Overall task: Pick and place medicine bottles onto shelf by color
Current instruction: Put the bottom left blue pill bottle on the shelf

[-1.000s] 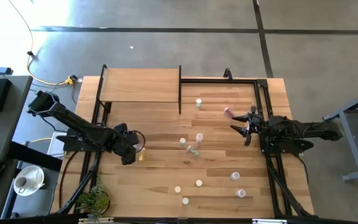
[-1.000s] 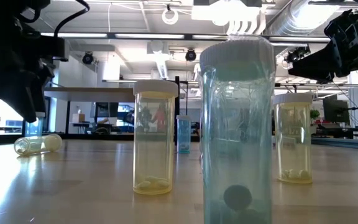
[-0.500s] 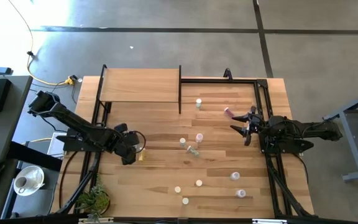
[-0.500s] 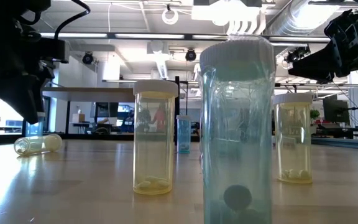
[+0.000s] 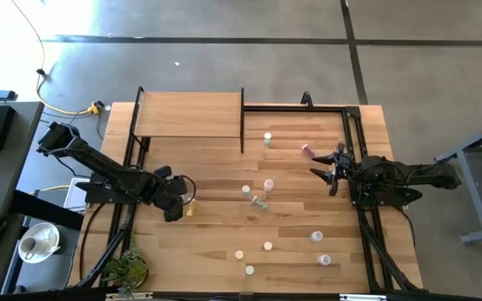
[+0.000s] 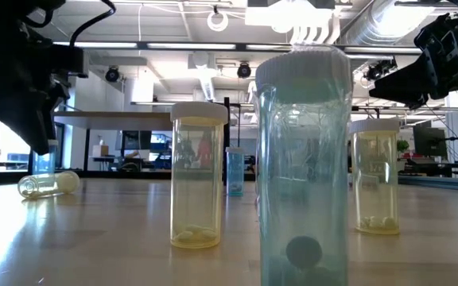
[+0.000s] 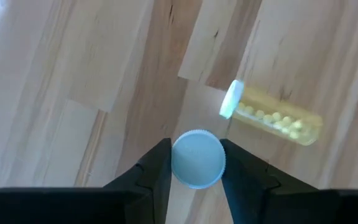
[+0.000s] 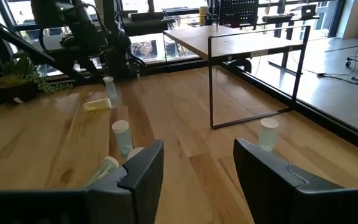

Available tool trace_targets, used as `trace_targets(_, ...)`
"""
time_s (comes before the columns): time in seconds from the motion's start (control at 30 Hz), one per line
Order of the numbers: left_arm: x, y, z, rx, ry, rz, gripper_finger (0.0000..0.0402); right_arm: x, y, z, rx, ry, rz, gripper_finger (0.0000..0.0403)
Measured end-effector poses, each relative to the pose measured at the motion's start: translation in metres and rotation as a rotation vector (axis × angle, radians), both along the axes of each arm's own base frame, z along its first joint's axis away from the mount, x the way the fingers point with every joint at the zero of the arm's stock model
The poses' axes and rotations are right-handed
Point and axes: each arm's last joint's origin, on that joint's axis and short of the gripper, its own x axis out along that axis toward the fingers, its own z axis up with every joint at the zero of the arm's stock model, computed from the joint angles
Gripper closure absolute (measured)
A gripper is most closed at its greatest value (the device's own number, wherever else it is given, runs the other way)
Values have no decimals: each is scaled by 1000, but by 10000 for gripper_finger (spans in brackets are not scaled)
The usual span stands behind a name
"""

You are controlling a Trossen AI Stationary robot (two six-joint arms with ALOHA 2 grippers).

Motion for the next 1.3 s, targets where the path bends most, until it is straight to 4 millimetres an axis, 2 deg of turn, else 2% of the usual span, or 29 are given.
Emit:
trace_targets(0.23,10,14,45,1,-52,16,291,0,0,0,6,-1,-1,217)
trace_targets(0.67,14,69,145,140,-74,68,292,0,0,0,44,-11,-6,217)
trace_targets(0.97,-8,128,195,344,-100,340,292,0,0,0,46,-11,-6,217)
trace_targets(1.13,-29,164,210,375,-113,562,292,0,0,0,46,-11,-6,217)
trace_targets(1.3,-51,199,217,365,-105,769,292,0,0,0,46,-11,-6,217)
